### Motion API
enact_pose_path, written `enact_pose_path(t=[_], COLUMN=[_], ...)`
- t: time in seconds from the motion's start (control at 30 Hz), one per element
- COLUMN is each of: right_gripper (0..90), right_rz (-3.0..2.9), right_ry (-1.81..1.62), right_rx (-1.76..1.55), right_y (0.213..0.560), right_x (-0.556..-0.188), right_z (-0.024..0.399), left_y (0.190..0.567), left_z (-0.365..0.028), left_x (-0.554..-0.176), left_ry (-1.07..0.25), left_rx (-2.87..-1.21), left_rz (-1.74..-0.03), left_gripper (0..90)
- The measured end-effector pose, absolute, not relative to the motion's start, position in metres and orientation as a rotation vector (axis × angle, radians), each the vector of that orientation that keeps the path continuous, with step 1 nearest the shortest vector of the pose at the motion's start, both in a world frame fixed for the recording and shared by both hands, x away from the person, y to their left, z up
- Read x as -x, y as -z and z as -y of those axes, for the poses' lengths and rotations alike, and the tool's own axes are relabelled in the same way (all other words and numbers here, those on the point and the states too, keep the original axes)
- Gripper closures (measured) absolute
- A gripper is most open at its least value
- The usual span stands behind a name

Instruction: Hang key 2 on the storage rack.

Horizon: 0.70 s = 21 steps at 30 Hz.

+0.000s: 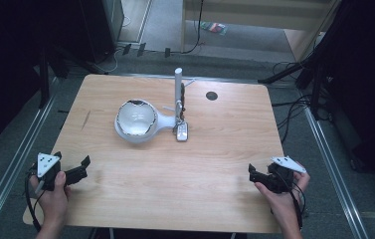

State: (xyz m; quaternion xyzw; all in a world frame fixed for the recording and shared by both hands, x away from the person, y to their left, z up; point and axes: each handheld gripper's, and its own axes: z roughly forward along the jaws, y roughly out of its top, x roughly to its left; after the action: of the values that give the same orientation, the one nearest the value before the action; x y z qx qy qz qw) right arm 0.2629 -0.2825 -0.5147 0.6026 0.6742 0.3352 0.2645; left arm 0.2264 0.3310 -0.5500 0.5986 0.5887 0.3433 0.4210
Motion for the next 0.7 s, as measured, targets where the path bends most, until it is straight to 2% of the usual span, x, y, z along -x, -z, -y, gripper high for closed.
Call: enact_pose_path(t=[0.7], right_gripper=[13.1], right_rz=[-1.761], right_ry=[-0.889], right_rx=[-1.669], right_y=[0.528], right_x=[-0.245], right_z=[0.312], left_y=[0.55], left_z=[-0.331], left_x=[-0.226], left_ry=[-0.861], left_rx=[-1.499], left_rz=[-1.476], left_gripper=[0.6])
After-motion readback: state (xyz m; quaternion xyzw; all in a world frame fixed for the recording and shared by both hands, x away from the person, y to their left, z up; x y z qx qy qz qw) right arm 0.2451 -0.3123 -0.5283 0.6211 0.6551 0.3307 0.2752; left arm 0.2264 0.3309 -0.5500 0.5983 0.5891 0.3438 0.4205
